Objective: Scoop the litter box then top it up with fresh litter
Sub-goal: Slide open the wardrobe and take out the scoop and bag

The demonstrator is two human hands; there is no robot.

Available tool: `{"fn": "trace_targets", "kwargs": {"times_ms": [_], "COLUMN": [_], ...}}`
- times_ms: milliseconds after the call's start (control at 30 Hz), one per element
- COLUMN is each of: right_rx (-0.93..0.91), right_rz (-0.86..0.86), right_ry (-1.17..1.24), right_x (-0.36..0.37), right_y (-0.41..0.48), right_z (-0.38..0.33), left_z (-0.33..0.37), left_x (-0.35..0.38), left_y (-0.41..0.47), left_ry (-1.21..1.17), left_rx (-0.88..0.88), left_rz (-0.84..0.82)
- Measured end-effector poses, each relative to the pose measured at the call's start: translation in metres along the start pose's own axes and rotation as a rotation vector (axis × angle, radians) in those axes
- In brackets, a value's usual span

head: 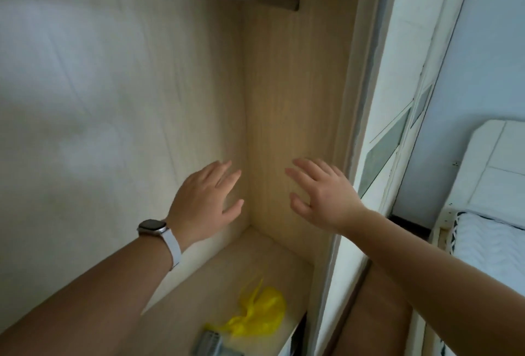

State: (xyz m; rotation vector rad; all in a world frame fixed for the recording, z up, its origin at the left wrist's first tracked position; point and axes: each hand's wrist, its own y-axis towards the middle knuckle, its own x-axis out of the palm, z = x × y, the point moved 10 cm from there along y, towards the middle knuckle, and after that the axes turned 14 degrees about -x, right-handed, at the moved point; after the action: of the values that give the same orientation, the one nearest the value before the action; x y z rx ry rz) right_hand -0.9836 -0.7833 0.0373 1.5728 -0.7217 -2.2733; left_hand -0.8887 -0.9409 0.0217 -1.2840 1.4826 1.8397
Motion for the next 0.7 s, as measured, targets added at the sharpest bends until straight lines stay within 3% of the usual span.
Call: {"fn": "trace_targets", "kwargs": {"times_ms": [233,700], "right_rx": [-0.068,-0.177], "right_rz": [-0.291,-0.607], "right_ry": [0.123,0.468], "right_x": [0.094,0.304], "right_y": [-0.013,-0.062], "right_z": [-0.041,-0.096], "left_z": [-0.046,-0.105], "left_x": [0.064,0.246], "left_y": [-0.066,-0.193], "left_ry": [-0.014,-0.004], "left_rx": [-0.151,-0.522], "left_rz": [-0.151,-0.581]}}
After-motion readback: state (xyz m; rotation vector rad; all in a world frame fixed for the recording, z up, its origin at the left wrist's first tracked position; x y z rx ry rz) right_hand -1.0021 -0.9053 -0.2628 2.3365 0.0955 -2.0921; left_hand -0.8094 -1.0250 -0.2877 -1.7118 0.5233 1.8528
